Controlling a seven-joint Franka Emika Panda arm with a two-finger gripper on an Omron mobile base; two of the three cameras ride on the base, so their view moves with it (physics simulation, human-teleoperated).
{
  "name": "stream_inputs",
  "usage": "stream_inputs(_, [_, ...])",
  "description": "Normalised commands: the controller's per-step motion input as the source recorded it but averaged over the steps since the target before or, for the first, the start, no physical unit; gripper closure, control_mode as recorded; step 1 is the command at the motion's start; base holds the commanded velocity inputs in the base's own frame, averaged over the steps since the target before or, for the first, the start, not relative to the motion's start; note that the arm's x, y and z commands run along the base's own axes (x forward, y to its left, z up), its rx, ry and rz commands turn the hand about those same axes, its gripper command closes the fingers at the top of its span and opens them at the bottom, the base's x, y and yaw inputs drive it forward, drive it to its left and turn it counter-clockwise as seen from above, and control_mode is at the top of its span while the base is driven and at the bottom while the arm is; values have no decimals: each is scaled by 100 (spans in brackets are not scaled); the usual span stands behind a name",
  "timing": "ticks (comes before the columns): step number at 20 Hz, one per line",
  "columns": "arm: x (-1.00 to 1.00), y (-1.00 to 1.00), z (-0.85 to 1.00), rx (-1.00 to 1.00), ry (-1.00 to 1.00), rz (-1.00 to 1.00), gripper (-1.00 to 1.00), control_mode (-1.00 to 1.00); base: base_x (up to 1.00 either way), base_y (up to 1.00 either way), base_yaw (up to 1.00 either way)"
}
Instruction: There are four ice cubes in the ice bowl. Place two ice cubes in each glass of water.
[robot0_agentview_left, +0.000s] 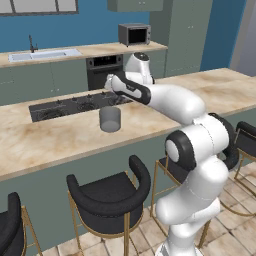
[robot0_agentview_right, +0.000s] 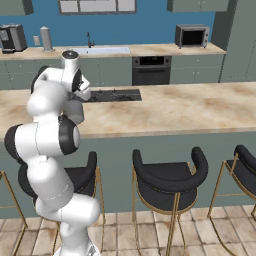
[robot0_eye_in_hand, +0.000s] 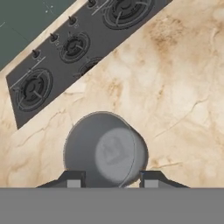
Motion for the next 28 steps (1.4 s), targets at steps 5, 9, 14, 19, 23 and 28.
stream_inputs(5, [4, 5, -12, -2, 0, 0, 100, -100, 0, 0, 0])
stream_inputs(9, [0, 14, -18, -4, 0, 0, 100, -100, 0, 0, 0])
stream_inputs(14, [8, 6, -10, -1, 0, 0, 100, -100, 0, 0, 0])
stream_inputs(19, [27, 1, -1, 0, 0, 0, 100, -100, 0, 0, 0])
stream_inputs(23, [15, 10, -2, 0, 0, 0, 100, -100, 0, 0, 0])
stream_inputs(28, [1, 24, -11, -3, 0, 0, 100, -100, 0, 0, 0])
